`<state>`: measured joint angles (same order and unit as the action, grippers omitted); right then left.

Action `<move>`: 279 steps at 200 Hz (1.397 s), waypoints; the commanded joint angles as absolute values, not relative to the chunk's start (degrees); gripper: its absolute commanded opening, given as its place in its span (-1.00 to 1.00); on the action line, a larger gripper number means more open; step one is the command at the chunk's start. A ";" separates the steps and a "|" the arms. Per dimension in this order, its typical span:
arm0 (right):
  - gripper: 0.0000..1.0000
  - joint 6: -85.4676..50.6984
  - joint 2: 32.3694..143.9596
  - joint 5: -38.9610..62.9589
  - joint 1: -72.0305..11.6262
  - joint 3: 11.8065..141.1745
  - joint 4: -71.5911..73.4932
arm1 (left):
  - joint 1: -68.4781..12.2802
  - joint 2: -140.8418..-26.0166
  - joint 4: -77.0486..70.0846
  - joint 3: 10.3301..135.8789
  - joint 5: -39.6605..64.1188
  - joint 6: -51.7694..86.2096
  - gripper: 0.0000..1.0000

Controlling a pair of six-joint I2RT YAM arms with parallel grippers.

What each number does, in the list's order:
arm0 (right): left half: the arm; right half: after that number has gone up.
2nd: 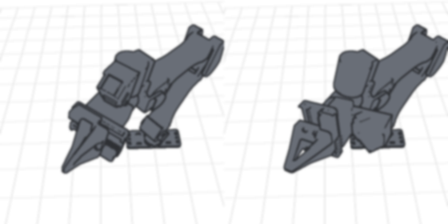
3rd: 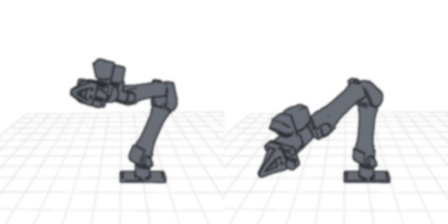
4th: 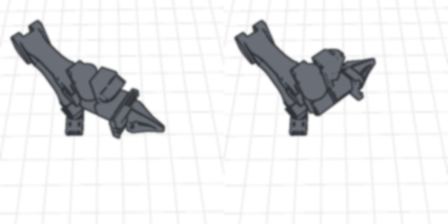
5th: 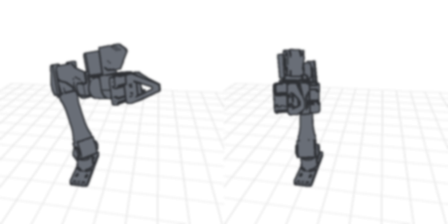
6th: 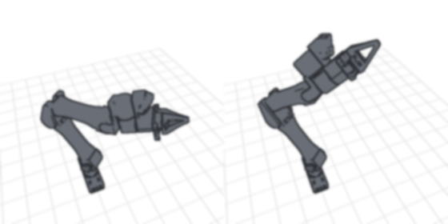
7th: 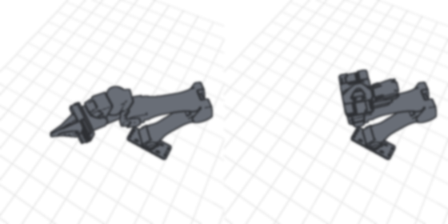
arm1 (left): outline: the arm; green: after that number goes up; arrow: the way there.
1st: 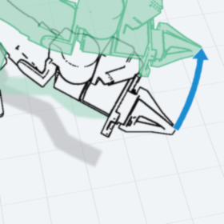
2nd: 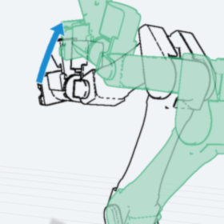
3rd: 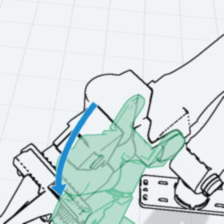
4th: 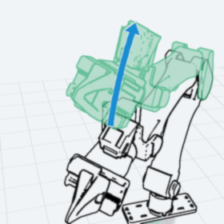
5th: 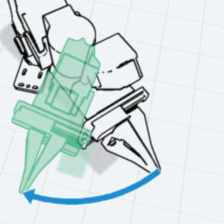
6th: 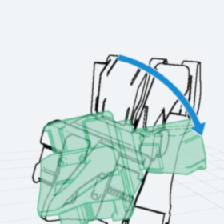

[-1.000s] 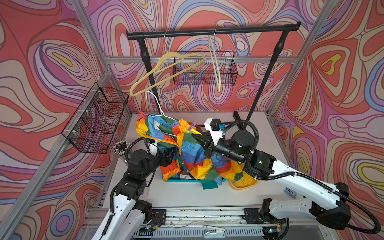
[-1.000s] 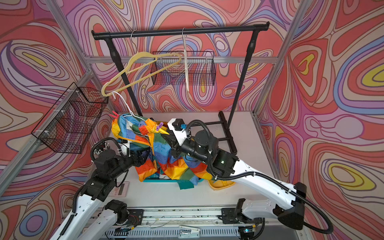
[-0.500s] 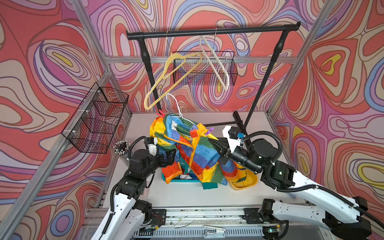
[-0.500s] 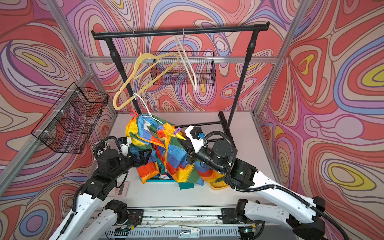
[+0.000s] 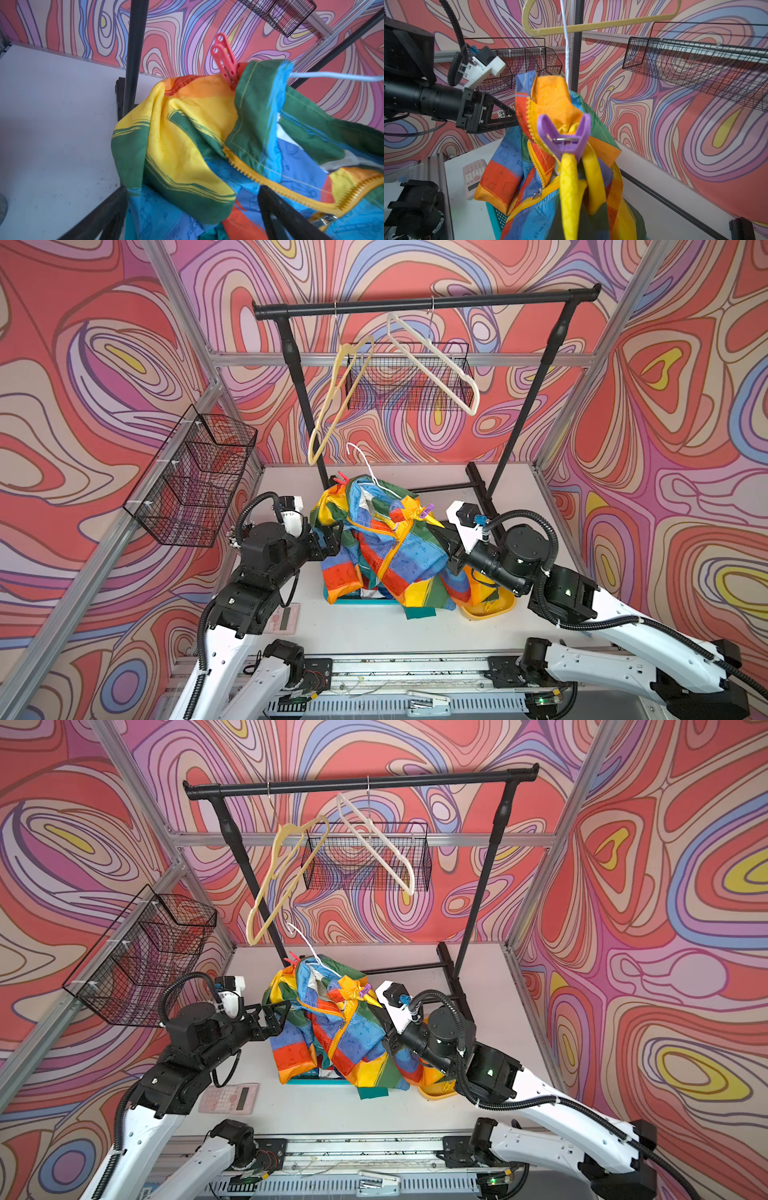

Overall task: Remove the clothespins securing jackets to the hanger
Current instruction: Adjust the jacket in the basket.

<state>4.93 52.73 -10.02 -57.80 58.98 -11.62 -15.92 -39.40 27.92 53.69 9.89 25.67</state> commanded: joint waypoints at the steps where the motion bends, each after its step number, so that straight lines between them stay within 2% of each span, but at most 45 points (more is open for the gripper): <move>1: -1.00 7.12 52.73 -11.39 -57.83 57.93 -11.50 | -16.17 -37.75 27.15 57.40 13.59 23.58 1.00; 62: -1.00 7.21 54.23 -9.35 -57.83 58.00 -12.61 | -16.17 -49.45 15.69 66.18 24.62 27.45 0.96; 96: -1.00 5.80 53.48 -8.48 -57.84 57.35 -12.05 | -16.19 -53.97 7.97 66.09 27.60 29.18 0.84; 135: -1.00 4.57 54.62 -7.30 -57.84 58.49 -11.89 | -17.11 -57.39 1.57 65.22 30.12 31.25 0.61; 182: -1.00 3.69 56.93 -6.46 -57.83 60.02 -11.73 | -21.56 -61.04 3.24 67.20 27.88 27.93 0.00; 224: -1.00 2.91 56.56 -7.81 -57.88 60.56 -12.53 | -23.04 -61.80 3.70 66.70 24.98 27.31 -1.00; 257: -1.00 1.30 56.82 -8.05 -57.84 62.57 -15.44 | -23.43 -61.17 3.05 66.36 23.96 27.51 -1.00; 279: -0.50 -0.48 57.40 -9.46 -57.83 65.35 -18.42 | -24.26 -61.19 4.07 66.64 22.58 26.91 -1.00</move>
<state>1.32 57.04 -8.01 -57.80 61.39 -16.40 -22.90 -62.22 4.67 65.87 22.52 27.03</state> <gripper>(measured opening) 0.157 0.078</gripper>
